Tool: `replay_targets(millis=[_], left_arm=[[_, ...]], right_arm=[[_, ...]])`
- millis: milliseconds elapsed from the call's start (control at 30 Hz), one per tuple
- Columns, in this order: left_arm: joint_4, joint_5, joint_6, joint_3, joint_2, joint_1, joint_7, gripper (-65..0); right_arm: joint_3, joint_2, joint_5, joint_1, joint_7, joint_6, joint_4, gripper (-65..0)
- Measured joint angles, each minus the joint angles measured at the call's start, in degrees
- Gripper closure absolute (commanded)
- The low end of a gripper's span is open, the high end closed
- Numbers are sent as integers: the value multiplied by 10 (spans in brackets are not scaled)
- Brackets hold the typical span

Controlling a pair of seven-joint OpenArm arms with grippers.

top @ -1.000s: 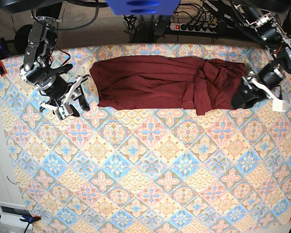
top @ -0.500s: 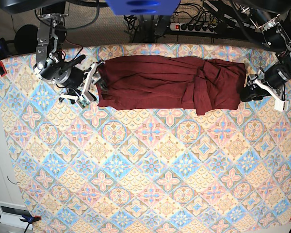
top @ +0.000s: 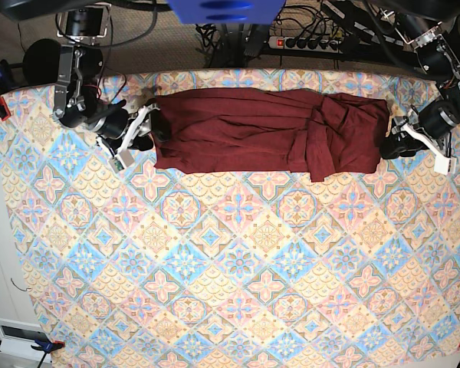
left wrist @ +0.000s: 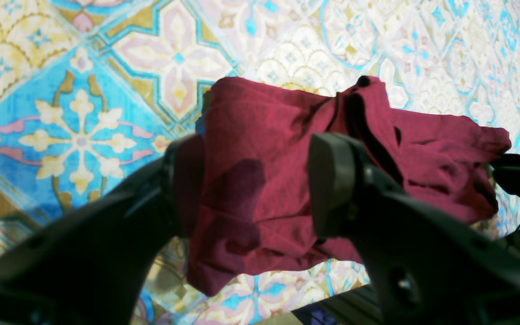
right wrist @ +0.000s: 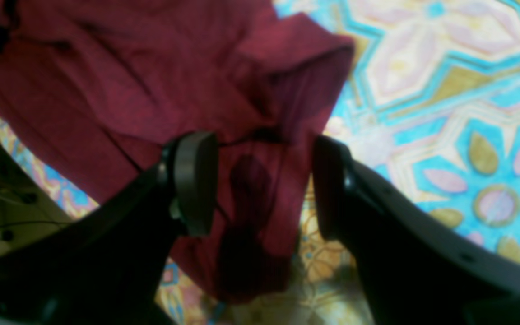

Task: Layout the t-shirt on the table in an organized manner, then fold the t-shirt properly
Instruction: 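Grasp the opposite strip end with the right gripper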

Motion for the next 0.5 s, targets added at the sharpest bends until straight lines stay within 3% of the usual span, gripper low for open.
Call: replay_targets(millis=[500], left_arm=[[-1,-3,0,0,0,0,0,-355]], right_arm=[[18,-4,17,-2,2,4,-39,-322]])
